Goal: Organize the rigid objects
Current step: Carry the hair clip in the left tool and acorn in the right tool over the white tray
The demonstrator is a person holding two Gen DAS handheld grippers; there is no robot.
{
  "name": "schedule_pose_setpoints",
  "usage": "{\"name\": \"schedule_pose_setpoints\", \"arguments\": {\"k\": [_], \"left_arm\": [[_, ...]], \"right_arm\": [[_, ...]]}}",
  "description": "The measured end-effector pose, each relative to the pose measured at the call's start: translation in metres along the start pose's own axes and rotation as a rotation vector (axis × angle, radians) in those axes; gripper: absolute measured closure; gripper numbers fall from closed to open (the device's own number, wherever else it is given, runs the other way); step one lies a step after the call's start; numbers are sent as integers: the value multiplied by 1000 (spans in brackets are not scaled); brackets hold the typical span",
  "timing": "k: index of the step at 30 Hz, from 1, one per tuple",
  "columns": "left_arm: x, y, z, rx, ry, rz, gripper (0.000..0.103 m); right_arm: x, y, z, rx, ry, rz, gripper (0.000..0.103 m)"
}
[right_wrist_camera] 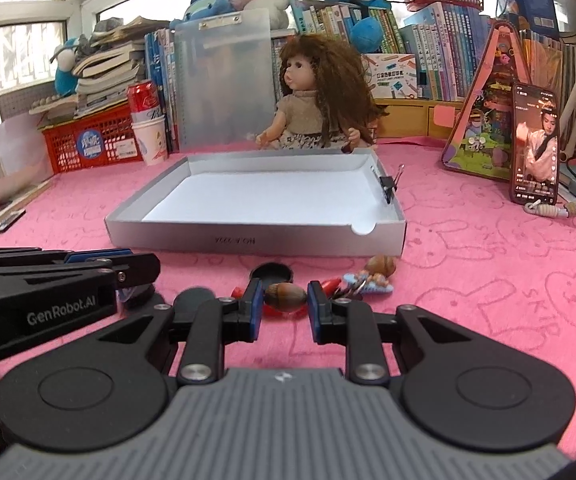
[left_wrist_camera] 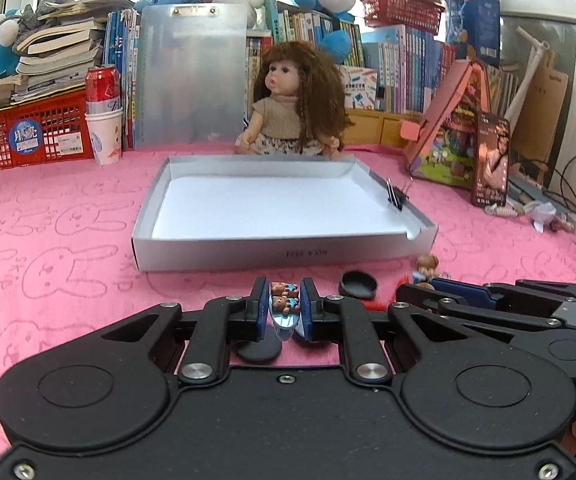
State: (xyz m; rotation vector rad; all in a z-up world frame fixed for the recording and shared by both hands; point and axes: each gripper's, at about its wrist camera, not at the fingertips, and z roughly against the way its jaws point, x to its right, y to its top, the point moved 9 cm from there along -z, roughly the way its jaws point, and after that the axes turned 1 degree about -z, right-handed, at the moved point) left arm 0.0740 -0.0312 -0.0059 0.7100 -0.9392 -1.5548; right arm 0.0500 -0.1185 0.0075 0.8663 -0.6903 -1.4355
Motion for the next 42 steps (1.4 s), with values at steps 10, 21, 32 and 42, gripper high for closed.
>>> {"name": "schedule_pose_setpoints", "arguments": {"k": [10, 21, 32, 42], "left_arm": [[-17, 39, -21, 10, -37, 69, 87], [-40, 64, -73, -59, -27, 114, 88], [-46, 62, -122, -137, -9, 133, 88], [-51, 53, -147, -188, 4, 144, 87]], "right_arm": [[22, 35, -16, 14, -11, -47, 75], [41, 68, -50, 8, -24, -86, 75], [50, 71, -92, -55, -24, -121, 75], [49, 64, -116, -110, -5, -136, 75]]}}
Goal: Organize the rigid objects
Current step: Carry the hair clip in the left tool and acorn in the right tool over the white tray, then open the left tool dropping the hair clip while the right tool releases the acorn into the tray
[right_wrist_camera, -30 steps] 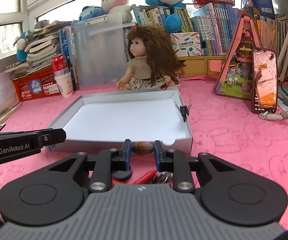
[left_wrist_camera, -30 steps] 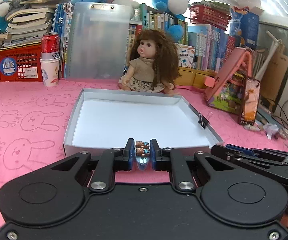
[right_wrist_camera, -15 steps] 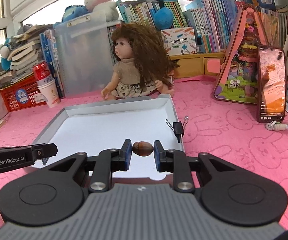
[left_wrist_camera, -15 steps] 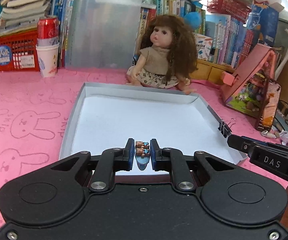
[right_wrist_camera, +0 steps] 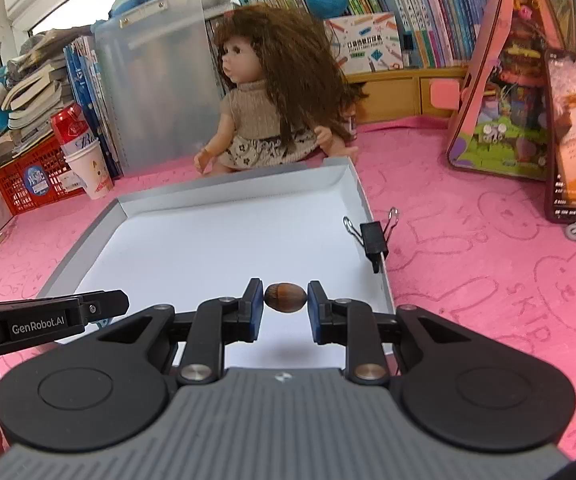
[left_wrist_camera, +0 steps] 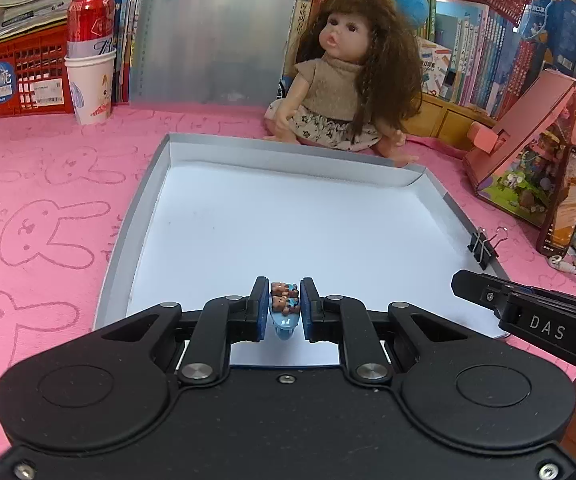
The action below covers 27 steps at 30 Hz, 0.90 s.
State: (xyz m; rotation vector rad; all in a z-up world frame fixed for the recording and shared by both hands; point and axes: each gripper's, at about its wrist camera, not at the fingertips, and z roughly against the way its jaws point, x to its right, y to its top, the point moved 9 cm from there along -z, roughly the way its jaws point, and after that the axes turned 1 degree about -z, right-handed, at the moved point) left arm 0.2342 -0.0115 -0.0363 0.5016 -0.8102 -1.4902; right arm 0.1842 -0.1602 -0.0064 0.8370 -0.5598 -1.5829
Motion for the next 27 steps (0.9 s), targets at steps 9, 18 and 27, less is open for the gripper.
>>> {"name": "schedule_pose_setpoints", "arguments": {"k": [9, 18, 27], "left_arm": [[0, -3, -11, -15, 10, -11, 87], [0, 17, -25, -15, 29, -8, 87], [-4, 18, -40, -27, 56, -25, 87]], "right_arm": [[1, -7, -12, -27, -10, 5, 75], [-1, 7, -29, -40, -22, 6, 75], [-3, 7, -37, -52, -36, 26, 74]]}}
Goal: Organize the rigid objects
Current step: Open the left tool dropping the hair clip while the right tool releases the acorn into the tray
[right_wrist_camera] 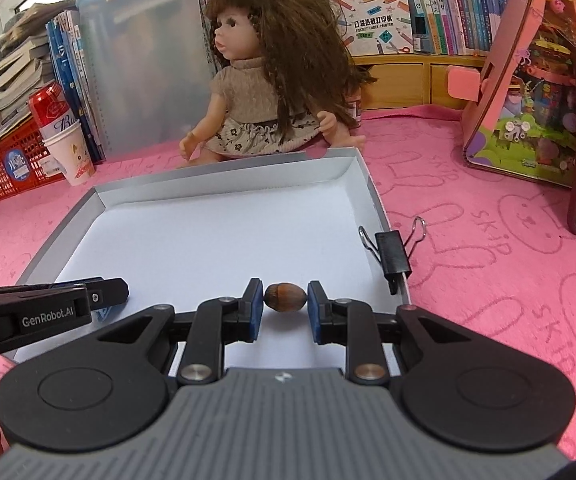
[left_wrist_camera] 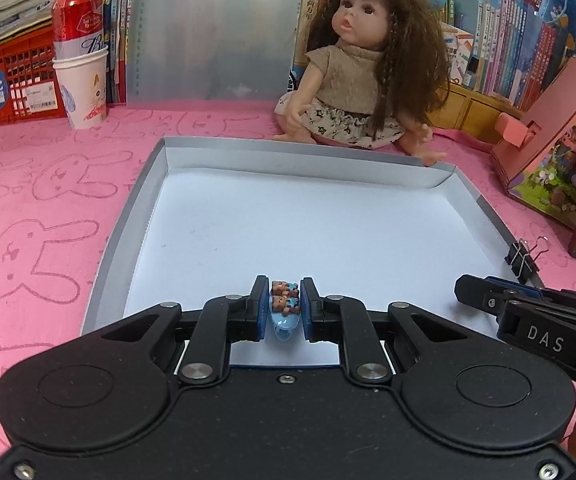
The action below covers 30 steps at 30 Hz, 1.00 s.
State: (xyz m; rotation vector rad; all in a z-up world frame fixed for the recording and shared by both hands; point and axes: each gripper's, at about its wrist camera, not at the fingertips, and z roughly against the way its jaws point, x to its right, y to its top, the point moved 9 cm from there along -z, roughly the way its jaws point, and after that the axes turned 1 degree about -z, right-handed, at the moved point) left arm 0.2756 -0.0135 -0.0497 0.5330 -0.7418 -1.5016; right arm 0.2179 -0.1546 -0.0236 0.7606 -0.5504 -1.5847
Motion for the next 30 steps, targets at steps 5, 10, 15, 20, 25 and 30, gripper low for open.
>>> {"name": "schedule_pose_setpoints", "arguments": {"k": [5, 10, 15, 20, 25, 30], "left_arm": [[1, -1, 0, 5, 6, -14, 87], [1, -1, 4, 11, 6, -12, 87], [4, 0, 15, 36, 0, -26, 61], [8, 0, 32, 62, -22, -38, 51], [11, -6, 51, 81, -41, -48, 45], [15, -13, 68, 105, -46, -66, 39]], "right_arm": [[1, 0, -1, -6, 1, -7, 72], [1, 0, 0, 0, 7, -6, 71], [1, 1, 7, 19, 16, -12, 54], [1, 1, 21, 47, 26, -5, 47], [2, 0, 39, 81, 40, 3, 41], [3, -5, 54, 104, 47, 19, 36]]}}
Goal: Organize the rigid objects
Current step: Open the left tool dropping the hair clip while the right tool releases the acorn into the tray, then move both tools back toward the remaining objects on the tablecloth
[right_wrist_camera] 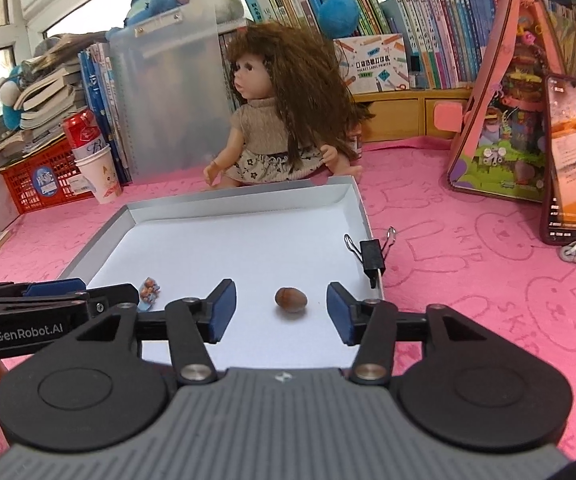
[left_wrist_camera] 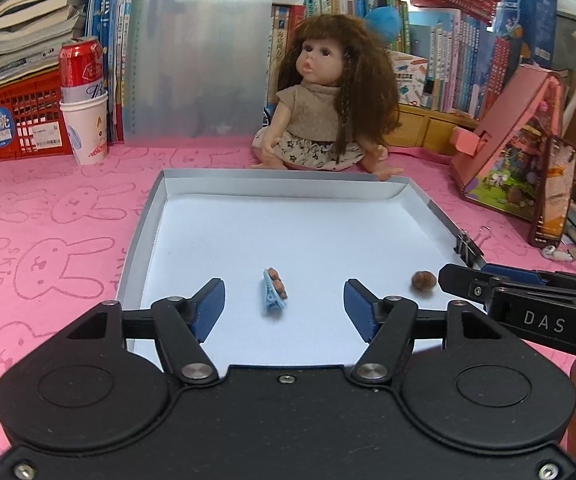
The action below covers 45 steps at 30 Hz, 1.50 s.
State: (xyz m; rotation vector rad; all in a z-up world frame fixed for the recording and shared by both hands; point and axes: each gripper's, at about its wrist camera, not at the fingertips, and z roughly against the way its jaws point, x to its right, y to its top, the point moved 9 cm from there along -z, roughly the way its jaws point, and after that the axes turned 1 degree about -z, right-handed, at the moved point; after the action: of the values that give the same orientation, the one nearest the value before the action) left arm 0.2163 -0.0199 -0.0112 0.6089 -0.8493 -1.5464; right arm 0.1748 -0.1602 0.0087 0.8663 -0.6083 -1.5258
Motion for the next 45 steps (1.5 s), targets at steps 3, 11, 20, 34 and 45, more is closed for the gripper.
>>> {"name": "schedule_pose_setpoints", "arguments": {"k": [3, 11, 20, 34, 45], "left_arm": [[5, -4, 9, 7, -12, -21, 36], [13, -15, 32, 29, -36, -48, 31], [16, -30, 53, 41, -49, -68, 27], [13, -51, 73, 44, -44, -74, 26], [6, -69, 82, 31, -28, -65, 26]], "right_arm": [[-2, -4, 7, 5, 4, 15, 35], [-11, -12, 28, 35, 27, 63, 28], [-14, -21, 48, 53, 38, 92, 25], [-10, -36, 63, 59, 23, 106, 21], [-2, -51, 67, 36, 1, 90, 21]]}}
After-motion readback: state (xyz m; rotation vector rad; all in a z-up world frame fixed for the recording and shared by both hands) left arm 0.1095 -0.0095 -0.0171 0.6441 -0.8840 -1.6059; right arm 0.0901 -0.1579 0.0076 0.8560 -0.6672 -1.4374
